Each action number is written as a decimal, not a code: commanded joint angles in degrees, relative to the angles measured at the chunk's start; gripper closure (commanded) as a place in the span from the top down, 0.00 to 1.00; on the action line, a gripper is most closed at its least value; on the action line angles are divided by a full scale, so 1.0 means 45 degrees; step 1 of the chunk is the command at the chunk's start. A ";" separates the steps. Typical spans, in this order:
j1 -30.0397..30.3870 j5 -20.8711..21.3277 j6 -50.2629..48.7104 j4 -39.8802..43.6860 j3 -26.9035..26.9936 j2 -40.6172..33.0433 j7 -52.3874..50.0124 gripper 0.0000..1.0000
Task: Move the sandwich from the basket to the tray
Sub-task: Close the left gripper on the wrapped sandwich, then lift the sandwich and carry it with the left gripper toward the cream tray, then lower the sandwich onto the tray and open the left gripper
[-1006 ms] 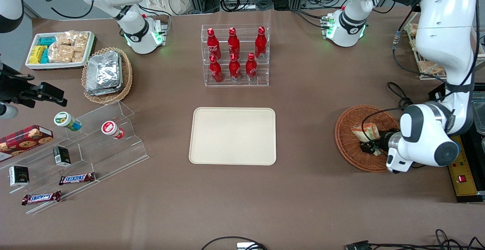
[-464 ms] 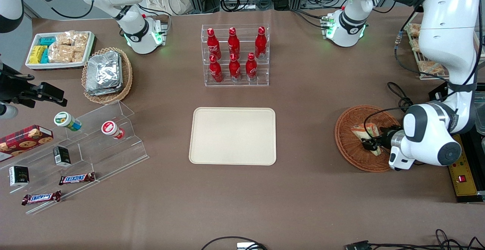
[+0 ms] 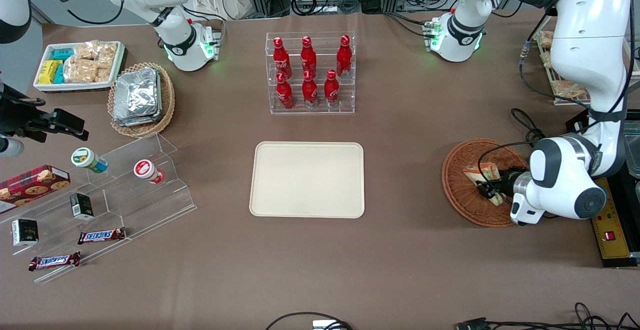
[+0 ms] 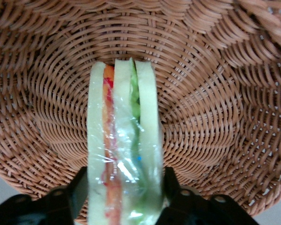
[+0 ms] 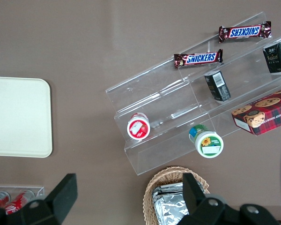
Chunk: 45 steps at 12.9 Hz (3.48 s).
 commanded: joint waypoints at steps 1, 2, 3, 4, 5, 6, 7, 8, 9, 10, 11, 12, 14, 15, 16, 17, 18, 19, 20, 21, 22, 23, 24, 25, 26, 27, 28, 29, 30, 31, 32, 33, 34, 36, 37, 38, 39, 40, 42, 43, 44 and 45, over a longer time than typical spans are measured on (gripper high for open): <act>-0.0055 -0.0025 0.0030 -0.0123 -0.0058 -0.0237 -0.0756 0.43; -0.0287 -0.0005 0.0030 -0.0104 -0.0078 -0.0276 -0.1050 0.37; -0.0463 0.0014 0.0030 -0.0084 -0.0059 -0.0393 -0.1343 0.35; -0.0504 0.0034 -0.0028 -0.0045 -0.0078 -0.0568 -0.1539 0.36; -0.0504 0.0053 -0.0106 -0.0045 -0.0078 -0.0802 -0.1541 0.36; -0.0523 0.0053 -0.0126 -0.0045 -0.0097 -0.1094 -0.1522 0.36; -0.0640 0.0053 -0.0145 -0.0045 -0.0155 -0.1406 -0.1541 0.36; -0.0853 0.0073 -0.0261 -0.0045 -0.0156 -0.1757 -0.1522 0.36; -0.1088 0.0092 -0.0379 -0.0006 -0.0156 -0.2070 -0.1522 0.36; -0.1457 0.0073 -0.0418 0.0110 -0.0156 -0.2325 -0.1599 0.36; -0.1925 0.0092 -0.0419 0.0285 -0.0156 -0.2443 -0.1948 0.36; -0.2355 -0.0024 -0.0399 0.0539 -0.0156 -0.2425 -0.2628 0.36; -0.3409 -0.0103 -0.0302 0.1105 -0.0176 -0.2173 -0.4598 0.36; -0.3878 -0.0219 -0.0282 0.1282 -0.0176 -0.1920 -0.5052 0.36; -0.4444 -0.0529 -0.0224 0.1419 -0.0176 -0.1743 -0.5076 0.36; -0.4797 -0.0687 -0.0204 0.1497 -0.0176 -0.1548 -0.4999 0.36; -0.5091 -0.0650 -0.0223 0.1750 -0.0195 -0.1314 -0.4612 0.36; -0.5345 -0.0611 -0.0301 0.2042 -0.0195 -0.1118 -0.3622 0.36; -0.5580 -0.0611 -0.0244 0.2142 -0.0195 -0.1039 -0.2181 0.36; -0.5795 -0.0649 -0.0224 0.2239 -0.0195 -0.0961 -0.1045 0.36; -0.5836 -0.0688 -0.0224 0.2472 -0.0195 -0.0844 -0.0357 0.36; -0.5855 -0.0708 -0.0301 0.2842 -0.0330 -0.0650 0.0269 0.36; -0.5856 -0.0689 -0.0340 0.3097 -0.0564 -0.0512 0.0855 0.36; -0.5856 -0.0669 -0.0302 0.3138 -0.0740 -0.0318 0.1364 0.35; -0.5856 -0.0669 -0.0224 0.3216 -0.0935 -0.0103 0.1755 0.35; -0.5856 -0.0727 -0.0204 0.3391 -0.1189 0.0131 0.1837 0.34; -0.5875 -0.0728 -0.0204 0.3528 -0.1558 0.0385 0.1702 0.33; -0.5875 -0.0728 -0.0185 0.3568 -0.1852 0.0581 0.1681 0.33; -0.5875 -0.0728 -0.0184 0.3568 -0.2010 0.0718 0.1681 0.32; -0.5875 -0.0728 -0.0165 0.3568 -0.2205 0.0797 0.1681 0.32; -0.5875 -0.0728 0.0086 0.3549 -0.2265 0.0856 0.1681 0.32; -0.5875 -0.0728 0.0321 0.3549 -0.2285 0.0992 0.1681 0.33; -0.5895 -0.0728 0.0613 0.3549 -0.2285 0.1167 0.1681 0.32; -0.5895 -0.0709 0.1433 0.3549 -0.2499 0.1499 0.1681 0.32; -0.5895 -0.0708 0.1727 0.3568 -0.2558 0.1694 0.1701 0.32; -0.5895 -0.0689 0.2000 0.3568 -0.2578 0.1831 0.1681 0.32; -0.5895 -0.0669 0.2100 0.3568 -0.2578 0.1929 0.1681 0.32; -0.5895 -0.0650 0.2101 0.3568 -0.2597 0.2008 0.1681 0.32; -0.6225 -0.0611 0.2101 0.3568 -0.2578 0.2047 0.1662 0.33; -0.6227 -0.0649 0.2101 0.3568 -0.2578 0.2125 0.1565 0.33; -0.6227 -0.0650 0.2101 0.3568 -0.2578 0.2164 0.1467 0.33; -0.6227 -0.0650 0.2101 0.3568 -0.2578 0.2165 0.1389 0.34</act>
